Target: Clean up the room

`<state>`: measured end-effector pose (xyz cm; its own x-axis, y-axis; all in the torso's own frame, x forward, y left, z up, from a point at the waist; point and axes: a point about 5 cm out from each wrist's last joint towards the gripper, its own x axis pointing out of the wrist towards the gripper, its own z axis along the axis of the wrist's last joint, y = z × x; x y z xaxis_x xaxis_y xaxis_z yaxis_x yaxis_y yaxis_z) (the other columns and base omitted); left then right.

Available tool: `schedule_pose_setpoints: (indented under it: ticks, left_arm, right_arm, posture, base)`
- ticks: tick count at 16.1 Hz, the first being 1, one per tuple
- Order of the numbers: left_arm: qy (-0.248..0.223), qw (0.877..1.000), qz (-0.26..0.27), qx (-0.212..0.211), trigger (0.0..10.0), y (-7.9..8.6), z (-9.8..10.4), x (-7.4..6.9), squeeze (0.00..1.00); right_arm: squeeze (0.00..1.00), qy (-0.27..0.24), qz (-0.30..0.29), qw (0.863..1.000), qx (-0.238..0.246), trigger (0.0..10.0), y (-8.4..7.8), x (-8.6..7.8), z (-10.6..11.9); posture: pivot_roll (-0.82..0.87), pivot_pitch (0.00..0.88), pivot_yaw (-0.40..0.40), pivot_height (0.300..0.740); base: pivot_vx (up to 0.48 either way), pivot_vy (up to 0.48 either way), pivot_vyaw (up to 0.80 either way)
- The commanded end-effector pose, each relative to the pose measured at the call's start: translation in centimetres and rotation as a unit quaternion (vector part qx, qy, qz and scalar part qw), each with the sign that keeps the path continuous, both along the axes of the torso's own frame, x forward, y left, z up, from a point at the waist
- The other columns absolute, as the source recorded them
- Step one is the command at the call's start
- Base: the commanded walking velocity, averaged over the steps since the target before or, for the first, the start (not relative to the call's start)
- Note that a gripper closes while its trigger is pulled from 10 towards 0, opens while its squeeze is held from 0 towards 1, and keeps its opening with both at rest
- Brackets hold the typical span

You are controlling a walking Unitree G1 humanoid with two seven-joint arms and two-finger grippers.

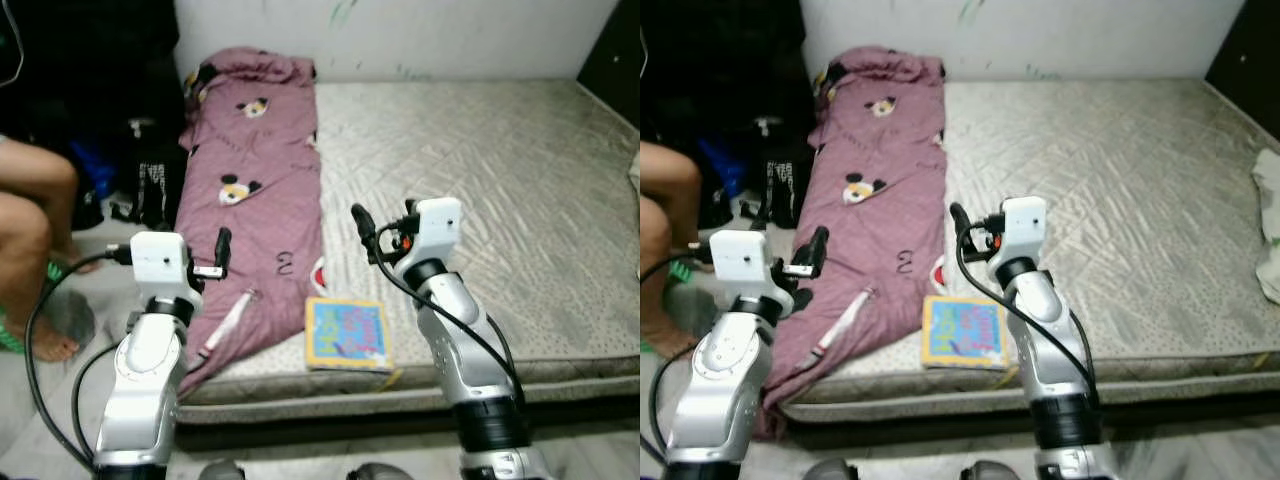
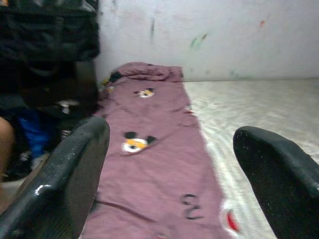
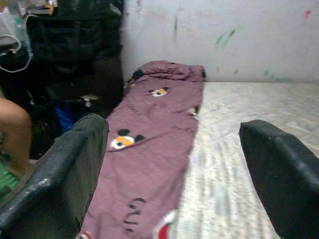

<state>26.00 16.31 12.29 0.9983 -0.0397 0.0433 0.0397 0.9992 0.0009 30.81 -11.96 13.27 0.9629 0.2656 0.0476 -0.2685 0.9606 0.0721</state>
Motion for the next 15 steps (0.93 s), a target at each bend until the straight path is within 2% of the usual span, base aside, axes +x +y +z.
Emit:
schedule_pose_setpoints:
  ticks: [1, 8, 15]
  left_arm:
    - [0.003, 1.000, -0.007, 0.003, 10.0, -0.20, -0.09, 0.04, 0.00]
    - [0.004, 1.000, -0.008, 0.001, 10.0, -0.28, -0.09, 0.09, 0.00]
    - [0.004, 1.000, -0.010, -0.002, 10.0, -0.36, -0.10, 0.20, 0.00]
  right_arm:
    - [0.00, -0.003, -0.007, 1.000, 0.001, 10.0, -0.35, 0.14, 0.15]
    - [0.00, -0.001, -0.009, 1.000, 0.002, 10.0, -0.44, 0.22, 0.07]
    - [0.00, 0.000, -0.009, 1.000, 0.001, 10.0, -0.46, 0.32, 0.07]
  posture:
    - [-0.07, 0.000, -0.012, 0.740]
    - [-0.08, 0.000, -0.014, 0.740]
    - [-0.08, 0.000, -0.015, 0.740]
  base:
    - [0.000, -0.296, 0.41]
    - [0.000, -0.297, 0.06]
    - [0.000, 0.000, 0.00]
